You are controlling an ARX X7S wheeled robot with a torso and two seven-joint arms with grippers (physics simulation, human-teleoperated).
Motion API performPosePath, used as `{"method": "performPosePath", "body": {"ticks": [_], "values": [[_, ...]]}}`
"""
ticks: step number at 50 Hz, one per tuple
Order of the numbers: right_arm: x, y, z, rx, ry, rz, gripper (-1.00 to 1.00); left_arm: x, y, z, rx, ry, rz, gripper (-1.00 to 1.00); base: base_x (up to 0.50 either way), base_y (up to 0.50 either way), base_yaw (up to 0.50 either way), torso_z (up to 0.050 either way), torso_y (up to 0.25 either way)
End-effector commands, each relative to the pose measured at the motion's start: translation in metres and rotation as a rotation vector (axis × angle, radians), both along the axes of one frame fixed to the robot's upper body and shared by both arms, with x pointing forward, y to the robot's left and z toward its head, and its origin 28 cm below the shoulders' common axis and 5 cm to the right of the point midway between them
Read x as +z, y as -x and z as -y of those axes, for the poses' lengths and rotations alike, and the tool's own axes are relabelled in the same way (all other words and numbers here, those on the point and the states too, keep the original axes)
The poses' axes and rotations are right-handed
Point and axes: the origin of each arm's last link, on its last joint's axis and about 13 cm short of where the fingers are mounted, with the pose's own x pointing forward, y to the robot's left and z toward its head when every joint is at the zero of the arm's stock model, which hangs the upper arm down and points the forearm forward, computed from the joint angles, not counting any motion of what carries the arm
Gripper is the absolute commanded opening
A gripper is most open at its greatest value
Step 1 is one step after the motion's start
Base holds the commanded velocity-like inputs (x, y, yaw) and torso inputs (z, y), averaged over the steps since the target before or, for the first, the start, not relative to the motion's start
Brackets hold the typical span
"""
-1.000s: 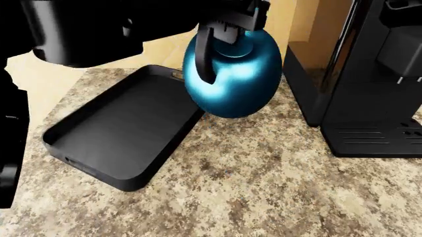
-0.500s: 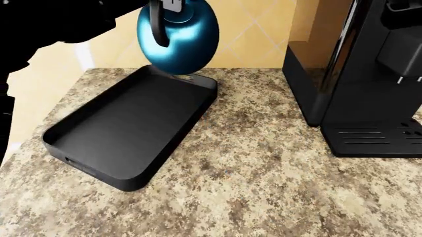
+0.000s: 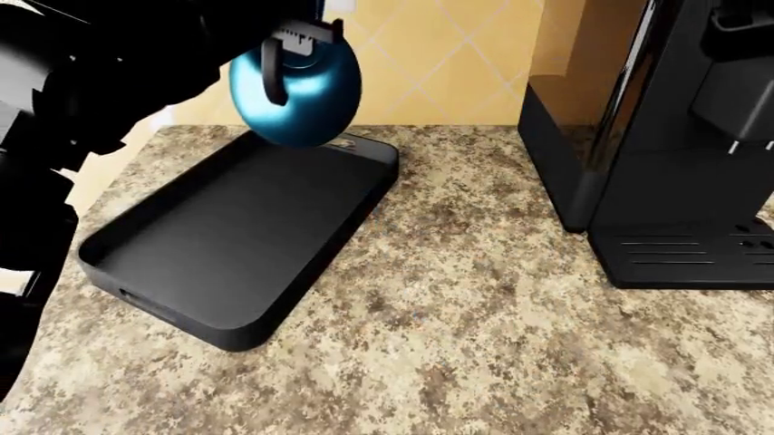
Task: Pick the kettle from the counter and place it on the tray. Then pick the mug from the cabinet and place it on the tray. Then close the cabinet doors.
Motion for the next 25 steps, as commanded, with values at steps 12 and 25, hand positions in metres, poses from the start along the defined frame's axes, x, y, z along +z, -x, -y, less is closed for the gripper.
{"method": "performPosePath", "body": {"ticks": [12, 25], "values": [[-0.008, -0.002, 0.002, -0.009, -0.009, -0.014, 1.00, 0.016, -0.017, -0.003, 0.205, 0.045, -0.034, -1.00, 0.00, 0.00, 0.00, 0.000, 0.002], [-0.013, -0.005, 0.004, -0.014, -0.016, -0.023, 1.00, 0.029, -0.026, 0.002, 0.215, 0.018, -0.115, -1.00, 0.00, 0.00, 0.00, 0.000, 0.002]]}}
